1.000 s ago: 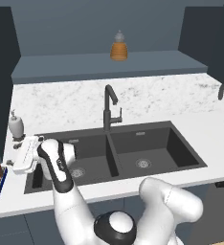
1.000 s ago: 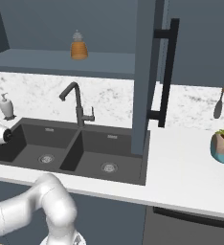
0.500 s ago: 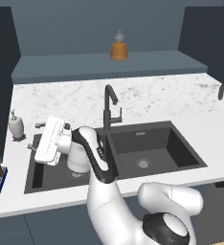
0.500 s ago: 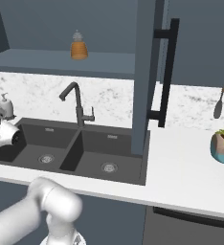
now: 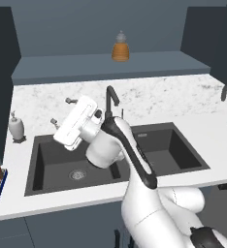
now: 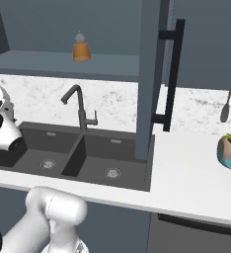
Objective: Pick the cereal and place it on the digital scale for weighing, and close the cabinet.
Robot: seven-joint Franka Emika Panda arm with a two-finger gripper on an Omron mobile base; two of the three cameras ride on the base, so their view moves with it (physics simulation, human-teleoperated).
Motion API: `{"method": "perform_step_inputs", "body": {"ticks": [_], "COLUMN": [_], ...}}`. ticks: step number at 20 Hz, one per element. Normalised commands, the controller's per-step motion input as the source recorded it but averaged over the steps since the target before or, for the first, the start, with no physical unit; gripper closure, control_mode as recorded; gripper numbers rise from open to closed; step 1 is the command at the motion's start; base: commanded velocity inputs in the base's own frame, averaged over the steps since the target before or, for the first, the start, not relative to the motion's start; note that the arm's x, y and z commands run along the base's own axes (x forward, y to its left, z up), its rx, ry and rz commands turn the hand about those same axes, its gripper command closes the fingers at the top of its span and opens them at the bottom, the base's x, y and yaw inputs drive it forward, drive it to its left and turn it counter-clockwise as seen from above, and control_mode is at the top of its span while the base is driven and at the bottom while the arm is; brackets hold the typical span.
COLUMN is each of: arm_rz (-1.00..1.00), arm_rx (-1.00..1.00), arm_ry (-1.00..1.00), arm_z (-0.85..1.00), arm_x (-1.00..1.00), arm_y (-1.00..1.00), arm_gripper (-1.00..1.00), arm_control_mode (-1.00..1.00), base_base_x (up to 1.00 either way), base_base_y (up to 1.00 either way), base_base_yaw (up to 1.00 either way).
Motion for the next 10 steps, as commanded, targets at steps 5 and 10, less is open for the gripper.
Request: {"method": "perform_step_inputs", "body": {"ticks": [5,10], "arm_rz": [-0.43,-0.25], "arm_rx": [0.03,0.04], "arm_ry": [0.08,0.00], "arm_z": [0.89,0.73], "arm_x": [-0.48,-0.60], "arm_y": [-0.99,-1.00], "arm_gripper": [-1.00,-1.00], "arm_control_mode": [-1.00,-1.00], "base_base_x": [0.00,0.00], "base_base_y": [0.00,0.00], "base_base_yaw": [0.00,0.00]}}
